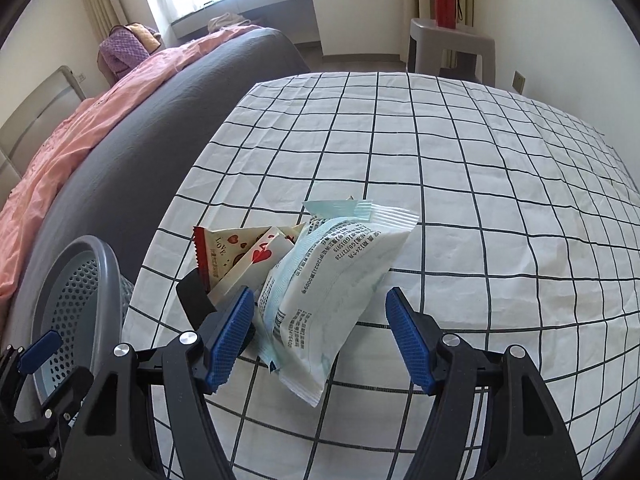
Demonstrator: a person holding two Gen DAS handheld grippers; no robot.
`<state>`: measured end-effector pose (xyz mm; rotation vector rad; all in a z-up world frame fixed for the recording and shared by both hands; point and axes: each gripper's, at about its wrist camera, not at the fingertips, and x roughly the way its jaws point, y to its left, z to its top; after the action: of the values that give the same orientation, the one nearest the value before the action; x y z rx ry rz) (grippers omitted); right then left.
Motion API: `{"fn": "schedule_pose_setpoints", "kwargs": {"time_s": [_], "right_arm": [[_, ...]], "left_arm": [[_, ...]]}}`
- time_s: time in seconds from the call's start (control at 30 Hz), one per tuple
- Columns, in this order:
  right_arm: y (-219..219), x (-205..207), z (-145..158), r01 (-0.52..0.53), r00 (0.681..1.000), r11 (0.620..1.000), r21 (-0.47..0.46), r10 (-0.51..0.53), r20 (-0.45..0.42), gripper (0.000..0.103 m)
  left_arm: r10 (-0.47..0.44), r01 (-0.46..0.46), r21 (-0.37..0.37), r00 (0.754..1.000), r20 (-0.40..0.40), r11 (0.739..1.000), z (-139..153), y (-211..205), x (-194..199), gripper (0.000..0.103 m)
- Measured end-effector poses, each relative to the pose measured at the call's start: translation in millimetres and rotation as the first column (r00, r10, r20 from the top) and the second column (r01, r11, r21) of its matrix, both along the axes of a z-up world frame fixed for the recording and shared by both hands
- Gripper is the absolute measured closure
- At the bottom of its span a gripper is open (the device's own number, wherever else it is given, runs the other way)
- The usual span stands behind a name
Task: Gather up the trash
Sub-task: 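Grasp the blue-white wet-wipe packet with the right gripper, then grasp the red-white candy wrapper strip with the left gripper while the right gripper holds the packet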
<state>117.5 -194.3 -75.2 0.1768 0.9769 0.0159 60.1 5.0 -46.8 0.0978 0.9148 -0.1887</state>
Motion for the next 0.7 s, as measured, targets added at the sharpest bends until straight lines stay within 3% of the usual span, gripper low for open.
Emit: {"fn": "schedule_pose_setpoints", "kwargs": {"time_s": [0.13,0.3,0.7], "right_arm": [[1,2,-6,0.001,1.0,1.0,0.021,-0.001,-0.005,0.037],[-2,-3,-5,0.003,1.0,0.999,0.037,-0.003,0.015,0.049],[-25,-43,7,0.056,0.997,0.995,0.077,-0.06,0.053,0.051]], "left_arm": [[-0.003,0.003,0.001,1.0,-0.006,1.0,-2,-2,3,0.037],[-0.006,0.006,0.0,1.0,-0.008,1.0,-3,-4,1,0.037],[-0.023,0.022,-0.013,1.0,-0.008,1.0,3,-13,3,0.037]]}}
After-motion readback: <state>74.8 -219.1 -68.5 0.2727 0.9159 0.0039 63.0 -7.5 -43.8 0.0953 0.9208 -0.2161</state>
